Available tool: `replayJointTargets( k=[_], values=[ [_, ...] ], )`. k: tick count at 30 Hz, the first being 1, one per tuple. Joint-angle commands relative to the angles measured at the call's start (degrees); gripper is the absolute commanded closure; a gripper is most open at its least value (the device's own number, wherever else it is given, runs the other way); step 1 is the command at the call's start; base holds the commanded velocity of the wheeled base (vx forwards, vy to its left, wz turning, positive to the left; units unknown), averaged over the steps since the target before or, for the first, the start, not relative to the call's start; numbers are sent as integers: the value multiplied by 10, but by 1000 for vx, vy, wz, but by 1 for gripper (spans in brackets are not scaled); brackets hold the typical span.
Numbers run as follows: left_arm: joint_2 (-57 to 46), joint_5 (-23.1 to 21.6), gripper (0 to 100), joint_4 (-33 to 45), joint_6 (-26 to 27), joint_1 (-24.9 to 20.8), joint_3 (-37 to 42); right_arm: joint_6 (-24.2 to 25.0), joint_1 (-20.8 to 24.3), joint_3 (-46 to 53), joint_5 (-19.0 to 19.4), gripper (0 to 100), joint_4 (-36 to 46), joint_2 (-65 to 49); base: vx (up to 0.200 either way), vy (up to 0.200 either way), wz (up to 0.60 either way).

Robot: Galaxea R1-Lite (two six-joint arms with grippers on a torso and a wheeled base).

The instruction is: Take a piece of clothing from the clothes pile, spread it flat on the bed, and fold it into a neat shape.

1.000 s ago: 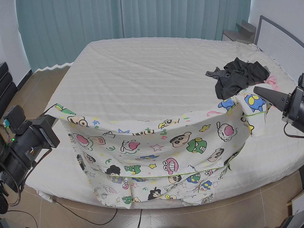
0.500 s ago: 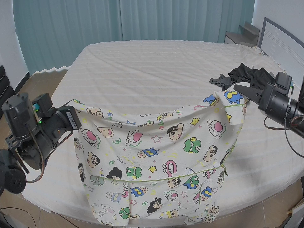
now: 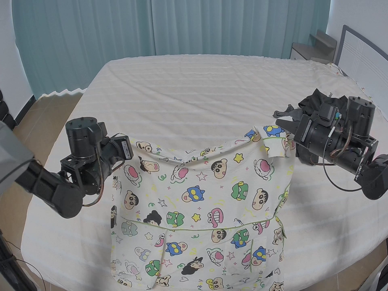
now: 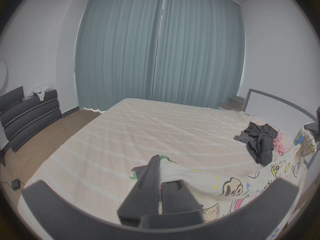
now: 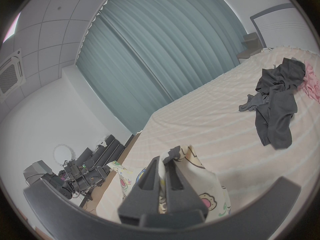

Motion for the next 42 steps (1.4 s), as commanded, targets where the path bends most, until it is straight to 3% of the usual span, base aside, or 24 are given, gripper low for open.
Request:
replayJointTargets(
  k=[1,12,21,29,30,42],
  values=[
    [153,5,100,-51,2,29,-62,1,-7,-39,-30,100,-44,118,0,0,0],
    [304,41,100,-67,11,75,-199,3,-7,-113,-58,100,-55,256,0,0,0],
    [364,50,100,-94,104,105,-278,4,-7,-179,-67,100,-73,350,0,0,0],
    [398,52,100,-93,118,106,-311,4,-6,-219,-65,100,-68,380,0,0,0],
    [399,51,0,-92,118,106,-312,4,-6,-225,-65,0,-68,384,0,0,0],
    [378,69,0,-94,118,136,-334,5,-57,-198,-77,0,-68,357,0,0,0]
  ],
)
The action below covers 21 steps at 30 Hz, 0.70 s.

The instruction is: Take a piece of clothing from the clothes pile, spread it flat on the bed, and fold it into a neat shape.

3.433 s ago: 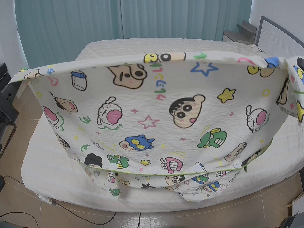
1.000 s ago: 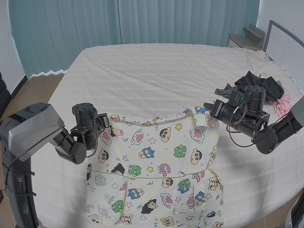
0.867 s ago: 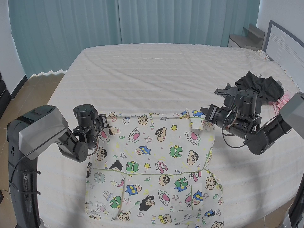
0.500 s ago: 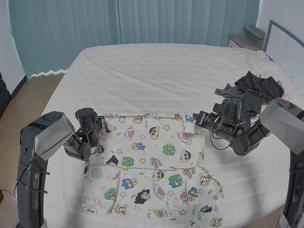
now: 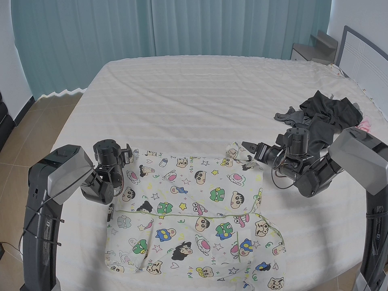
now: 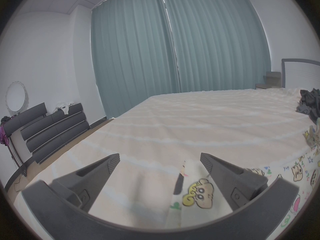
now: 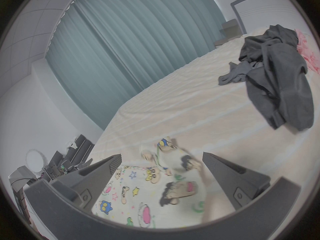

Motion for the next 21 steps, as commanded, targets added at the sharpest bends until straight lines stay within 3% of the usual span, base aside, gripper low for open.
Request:
replayJointTargets(
  k=[1,5,10,12,15,18,20,21],
  values=[
    [-24,0,0,0,-1,18,-5,0,-29,26,-2,0,-1,-24,0,0,0],
    [-78,0,0,4,-5,36,36,9,-58,93,0,0,-6,-82,0,0,0],
    [-174,-20,0,6,-37,46,132,90,-65,182,1,0,-3,-196,0,0,0],
    [-258,-47,0,7,-105,27,233,98,-57,266,-4,0,-2,-286,0,0,0],
    [-340,-83,0,12,-154,-8,358,97,-41,355,-4,0,0,-397,0,0,0],
    [-406,-85,0,13,-200,-62,473,97,-41,432,-4,0,3,-493,0,0,0],
    [-426,-84,0,13,-225,-81,501,97,-42,449,-4,0,5,-515,0,0,0],
    [-457,-84,0,15,-269,-116,543,97,-44,474,-5,0,18,-550,0,0,0]
  ],
)
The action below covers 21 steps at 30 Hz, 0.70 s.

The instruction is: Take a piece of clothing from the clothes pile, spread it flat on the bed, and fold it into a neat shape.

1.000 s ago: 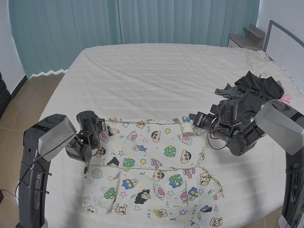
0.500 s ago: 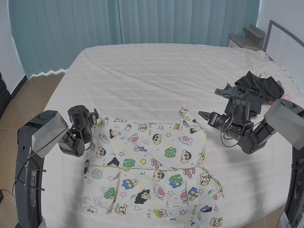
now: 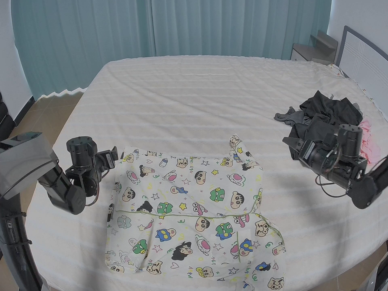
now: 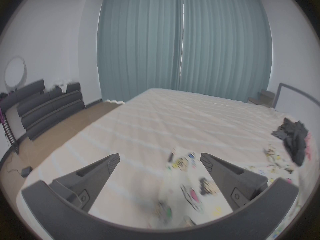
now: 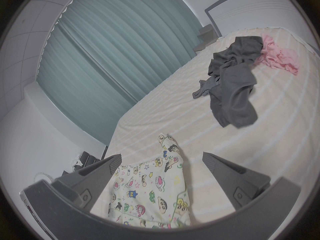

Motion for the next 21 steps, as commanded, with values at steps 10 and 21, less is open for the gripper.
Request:
replayJointTargets(
  k=[10,21],
  values=[
    [-359,-29,0,78,-416,-270,409,16,-6,234,-48,0,155,-462,0,0,0],
    [-396,-60,0,225,-566,-290,430,16,-2,239,-36,0,194,-436,0,0,0]
  ],
)
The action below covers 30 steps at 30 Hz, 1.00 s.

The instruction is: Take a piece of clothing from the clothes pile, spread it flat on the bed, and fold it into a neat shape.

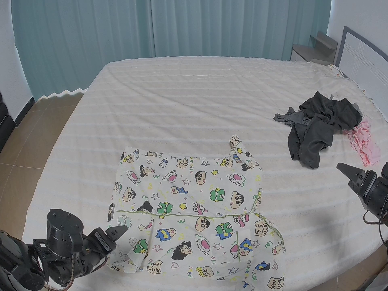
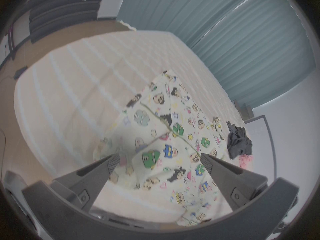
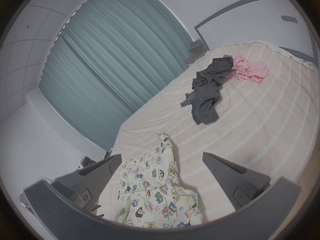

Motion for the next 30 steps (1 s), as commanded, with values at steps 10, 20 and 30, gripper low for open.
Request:
replayJointTargets(
  k=[10,20,30],
  values=[
    [63,-89,0,2,-83,-34,17,-5,3,19,12,0,6,3,0,0,0],
    [127,-81,0,-54,-86,-52,27,-5,3,20,18,0,6,5,0,0,0],
    [171,-60,0,-85,-81,-58,16,-4,2,19,27,0,6,-1,0,0,0]
  ],
)
